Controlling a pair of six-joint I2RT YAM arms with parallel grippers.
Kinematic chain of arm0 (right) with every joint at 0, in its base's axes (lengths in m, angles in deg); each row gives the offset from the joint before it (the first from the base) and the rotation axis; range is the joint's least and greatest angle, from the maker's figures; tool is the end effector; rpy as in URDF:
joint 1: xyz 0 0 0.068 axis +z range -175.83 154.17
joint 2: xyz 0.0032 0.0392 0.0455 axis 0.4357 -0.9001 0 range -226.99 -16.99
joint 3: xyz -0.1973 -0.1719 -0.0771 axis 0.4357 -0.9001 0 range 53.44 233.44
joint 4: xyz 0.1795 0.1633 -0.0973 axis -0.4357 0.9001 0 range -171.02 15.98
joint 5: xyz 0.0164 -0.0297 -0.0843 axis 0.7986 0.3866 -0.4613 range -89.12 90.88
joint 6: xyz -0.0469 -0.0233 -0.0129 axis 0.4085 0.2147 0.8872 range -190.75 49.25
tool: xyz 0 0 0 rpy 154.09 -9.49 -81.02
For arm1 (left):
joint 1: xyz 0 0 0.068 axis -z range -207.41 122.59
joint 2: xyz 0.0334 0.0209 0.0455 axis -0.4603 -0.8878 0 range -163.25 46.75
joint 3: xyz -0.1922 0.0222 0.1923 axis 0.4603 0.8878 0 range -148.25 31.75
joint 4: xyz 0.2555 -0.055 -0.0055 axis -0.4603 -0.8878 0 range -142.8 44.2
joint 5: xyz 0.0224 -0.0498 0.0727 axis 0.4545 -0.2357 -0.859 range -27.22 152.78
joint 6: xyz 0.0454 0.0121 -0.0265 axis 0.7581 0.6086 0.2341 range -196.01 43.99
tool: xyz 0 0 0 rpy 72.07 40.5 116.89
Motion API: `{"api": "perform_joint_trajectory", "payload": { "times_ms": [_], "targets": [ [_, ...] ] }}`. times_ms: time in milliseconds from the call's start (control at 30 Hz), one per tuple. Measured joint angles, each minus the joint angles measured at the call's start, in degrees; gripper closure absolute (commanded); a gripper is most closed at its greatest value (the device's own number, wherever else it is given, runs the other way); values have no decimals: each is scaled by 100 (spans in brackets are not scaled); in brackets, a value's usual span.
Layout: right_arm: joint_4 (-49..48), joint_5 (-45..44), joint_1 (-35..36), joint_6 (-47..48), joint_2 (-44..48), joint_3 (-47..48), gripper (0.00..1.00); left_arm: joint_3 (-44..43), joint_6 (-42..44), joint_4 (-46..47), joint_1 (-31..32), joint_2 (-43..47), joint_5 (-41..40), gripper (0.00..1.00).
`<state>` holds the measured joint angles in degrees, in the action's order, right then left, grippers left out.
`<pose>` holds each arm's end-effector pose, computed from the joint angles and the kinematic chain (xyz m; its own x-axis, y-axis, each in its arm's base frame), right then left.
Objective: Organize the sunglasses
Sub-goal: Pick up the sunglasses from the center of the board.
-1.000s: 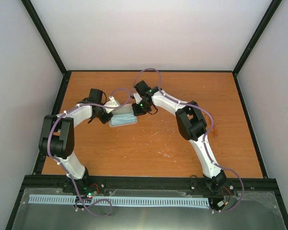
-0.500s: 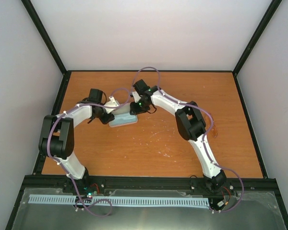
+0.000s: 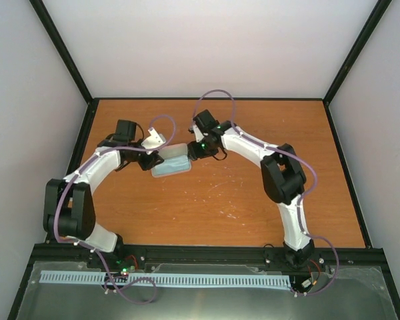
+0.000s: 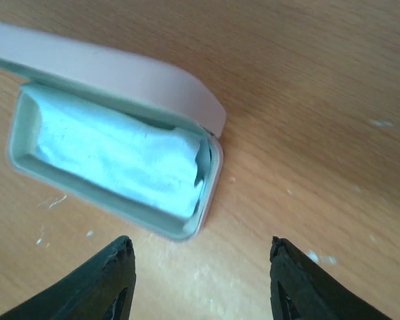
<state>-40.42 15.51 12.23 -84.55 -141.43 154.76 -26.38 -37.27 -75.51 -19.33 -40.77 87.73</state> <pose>0.3615 0.2945 0.1930 -0.8489 -0.3715 -0.3759 -0.4964 0.8047 0.3256 0.3009 -0.0578 0.2181 -0.4488 0.6368 -0.6270 0.7983 0.6010 0.0390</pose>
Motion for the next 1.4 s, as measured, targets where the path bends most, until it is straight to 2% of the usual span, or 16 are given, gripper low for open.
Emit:
{"api": "perform_joint_trajectory", "payload": {
  "times_ms": [133,200,233,267,333,433,567,700,967,1100,1200,1400],
  "targets": [
    [-122,-214,-17,-153,855,-673,47,-85,-92,-208,0,334,501,50],
    [-144,-378,-52,-264,1331,-1010,60,-221,-240,-256,0,535,778,47],
    [-142,-503,-85,-348,1580,-1185,63,-330,-343,-249,0,625,925,47],
    [-109,-647,-138,-455,1858,-1366,61,-433,-455,-238,0,673,1034,47],
    [44,-992,-367,-671,2404,-1685,40,-715,-686,-179,0,695,1252,47],
    [442,-1558,-1200,-977,3329,-2210,39,-1235,-986,-66,7,470,1502,47],
    [1047,-2186,-2415,-1113,3985,-2618,45,-1617,-1172,131,92,-44,1580,48],
    [1683,-2677,-3097,-1078,3971,-2809,53,-1755,-1222,142,234,-549,1556,48],
    [2103,-3010,-3792,-699,3508,-3158,51,-2044,-1228,136,422,-896,1510,48],
    [2015,-3021,-3882,-463,3279,-3106,53,-2072,-1228,136,431,-922,1445,49],
    [2013,-3003,-3880,-310,2896,-2776,65,-2072,-1228,127,437,-981,1375,49],
    [2076,-2997,-3891,-339,2422,-2490,63,-2081,-1215,122,492,-1058,1213,50]
  ]
}}
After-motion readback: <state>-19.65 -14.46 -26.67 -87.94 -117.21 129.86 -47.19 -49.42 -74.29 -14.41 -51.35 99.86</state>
